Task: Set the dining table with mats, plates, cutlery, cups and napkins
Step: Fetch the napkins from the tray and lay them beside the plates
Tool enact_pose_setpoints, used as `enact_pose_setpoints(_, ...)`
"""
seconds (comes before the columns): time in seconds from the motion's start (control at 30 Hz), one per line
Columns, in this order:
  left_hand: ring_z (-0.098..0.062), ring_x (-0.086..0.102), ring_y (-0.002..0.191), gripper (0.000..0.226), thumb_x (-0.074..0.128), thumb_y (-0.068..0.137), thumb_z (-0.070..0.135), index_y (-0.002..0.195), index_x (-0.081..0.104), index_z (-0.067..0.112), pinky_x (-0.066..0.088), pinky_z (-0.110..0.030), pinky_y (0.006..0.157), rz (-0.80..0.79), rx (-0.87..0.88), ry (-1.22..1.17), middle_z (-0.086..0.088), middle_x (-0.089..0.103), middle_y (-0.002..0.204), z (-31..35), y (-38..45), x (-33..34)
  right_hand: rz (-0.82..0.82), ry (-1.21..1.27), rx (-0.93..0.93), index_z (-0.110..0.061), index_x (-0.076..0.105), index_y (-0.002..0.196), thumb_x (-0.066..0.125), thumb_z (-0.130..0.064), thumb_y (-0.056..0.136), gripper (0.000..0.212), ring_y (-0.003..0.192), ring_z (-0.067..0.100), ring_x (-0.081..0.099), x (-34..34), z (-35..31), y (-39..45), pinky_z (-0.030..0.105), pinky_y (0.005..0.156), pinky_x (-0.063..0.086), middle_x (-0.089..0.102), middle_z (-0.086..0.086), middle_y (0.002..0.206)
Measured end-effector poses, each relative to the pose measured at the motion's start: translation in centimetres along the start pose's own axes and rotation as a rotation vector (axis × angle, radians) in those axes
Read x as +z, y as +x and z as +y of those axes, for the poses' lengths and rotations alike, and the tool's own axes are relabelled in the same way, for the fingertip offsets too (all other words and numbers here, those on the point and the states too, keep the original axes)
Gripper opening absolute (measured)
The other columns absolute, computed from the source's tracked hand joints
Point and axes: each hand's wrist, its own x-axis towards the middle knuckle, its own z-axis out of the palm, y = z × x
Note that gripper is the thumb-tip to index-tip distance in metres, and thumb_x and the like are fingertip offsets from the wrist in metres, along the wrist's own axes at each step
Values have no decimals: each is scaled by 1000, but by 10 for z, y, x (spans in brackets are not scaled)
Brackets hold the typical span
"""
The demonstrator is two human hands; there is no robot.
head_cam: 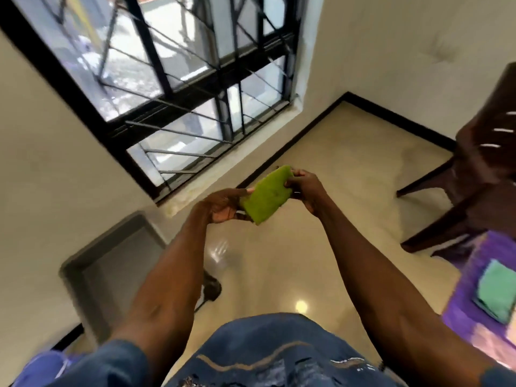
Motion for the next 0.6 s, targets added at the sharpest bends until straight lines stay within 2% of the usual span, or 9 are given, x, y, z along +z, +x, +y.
enact_pose_setpoints(0.07,-26,67,102,59,95,52,38,104,77,16,53,-46,91,-46,-19,86,-11,71,112,12,34,32,24,-18,-1,-10,65,83,60,3,77,14,75,23,58,-34,-10,5,32,66,51,63,6,78)
enact_pose_setpoints(0.13,-26,66,107,47,80,75,40,114,72,15,50,-44,96,-85,-45,202,-9,71,115,23,67,64,58,-8,15,-17,65,79,62,-1,78,16,73,19,59,-60,-15,11,29,65,50,62,3,75)
enact_pose_setpoints(0.2,-28,63,116,45,67,90,31,130,59,11,48,-46,101,-128,-85,321,-11,67,125,32,107,94,124,27,19,-17,64,82,68,-12,71,13,73,18,60,-90,-17,19,28,65,50,63,3,78)
enact_pose_setpoints(0.23,-27,63,117,44,65,92,27,132,57,10,49,-46,101,-141,-92,354,-11,66,126,36,128,108,179,69,23,-16,65,84,70,-16,71,14,75,19,61,-106,-18,23,29,66,51,64,4,80)
enact_pose_setpoints(0.3,-27,63,116,37,64,93,20,128,60,9,51,-44,99,-144,-86,345,-12,67,125,41,164,129,273,184,54,-15,68,90,70,-26,82,14,79,20,64,-132,-18,29,32,72,53,69,4,84)
enact_pose_setpoints(0.37,-29,62,117,31,64,92,12,123,63,6,52,-43,96,-162,-69,314,-13,68,122,50,204,153,309,289,96,-15,69,104,65,-40,89,29,85,20,67,-163,-17,39,35,78,54,72,3,91)
enact_pose_setpoints(0.43,-30,62,116,34,62,92,8,126,60,5,52,-43,95,-192,-55,319,-14,67,122,61,245,177,329,346,129,-14,65,117,64,-47,88,44,98,23,67,-191,-18,49,38,84,53,71,5,102)
enact_pose_setpoints(0.5,-30,62,114,36,60,94,7,129,57,5,52,-45,95,-224,-51,331,-15,65,123,75,282,199,363,387,141,-12,63,121,65,-45,88,46,104,25,64,-215,-20,62,38,85,52,70,7,108)
enact_pose_setpoints(0.6,-32,62,109,34,56,95,4,129,54,3,52,-47,95,-270,-88,334,-18,63,122,102,338,229,444,467,121,-9,63,118,68,-29,89,36,104,25,63,-245,-35,86,37,85,51,68,9,111)
